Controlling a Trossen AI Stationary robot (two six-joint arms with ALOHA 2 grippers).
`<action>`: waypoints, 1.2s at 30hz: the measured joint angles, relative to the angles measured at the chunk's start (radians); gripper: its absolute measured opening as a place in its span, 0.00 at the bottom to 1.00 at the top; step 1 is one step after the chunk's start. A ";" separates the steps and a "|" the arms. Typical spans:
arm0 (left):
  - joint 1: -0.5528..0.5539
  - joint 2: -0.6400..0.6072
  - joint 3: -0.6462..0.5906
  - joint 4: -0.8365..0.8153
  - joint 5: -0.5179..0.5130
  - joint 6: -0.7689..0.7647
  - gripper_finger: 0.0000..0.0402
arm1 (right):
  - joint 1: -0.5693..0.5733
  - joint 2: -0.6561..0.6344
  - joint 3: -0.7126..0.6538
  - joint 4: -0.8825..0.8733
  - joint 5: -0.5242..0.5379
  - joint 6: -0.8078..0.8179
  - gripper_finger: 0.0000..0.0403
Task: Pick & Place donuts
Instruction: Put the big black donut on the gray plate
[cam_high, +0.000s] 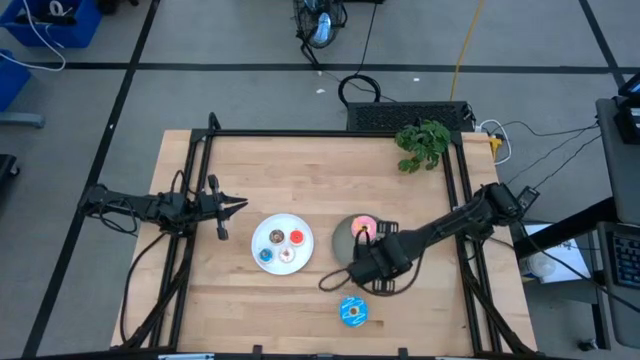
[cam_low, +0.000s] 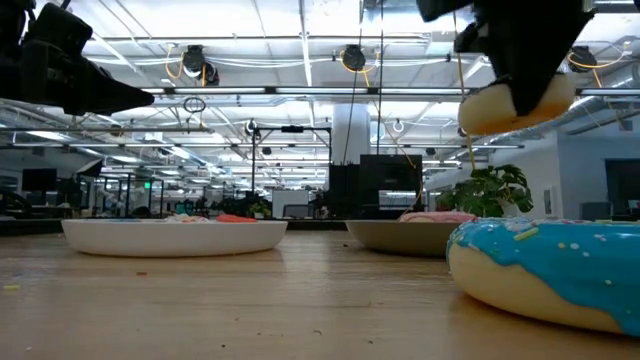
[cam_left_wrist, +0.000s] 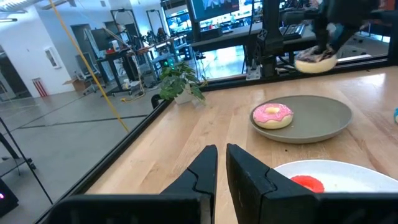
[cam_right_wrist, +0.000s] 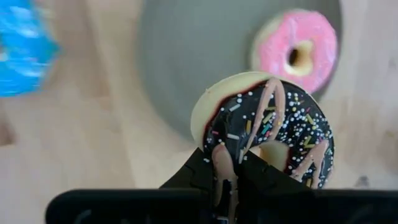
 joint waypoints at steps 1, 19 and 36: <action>0.000 0.000 0.001 -0.003 0.000 0.000 0.10 | -0.009 0.000 -0.013 0.000 0.001 0.000 0.05; 0.000 0.000 0.001 -0.007 0.000 0.001 0.10 | -0.099 0.000 -0.357 0.327 -0.135 -0.087 0.06; 0.000 0.000 0.001 -0.008 0.000 0.001 0.10 | -0.111 0.000 -0.363 0.394 -0.138 -0.098 0.35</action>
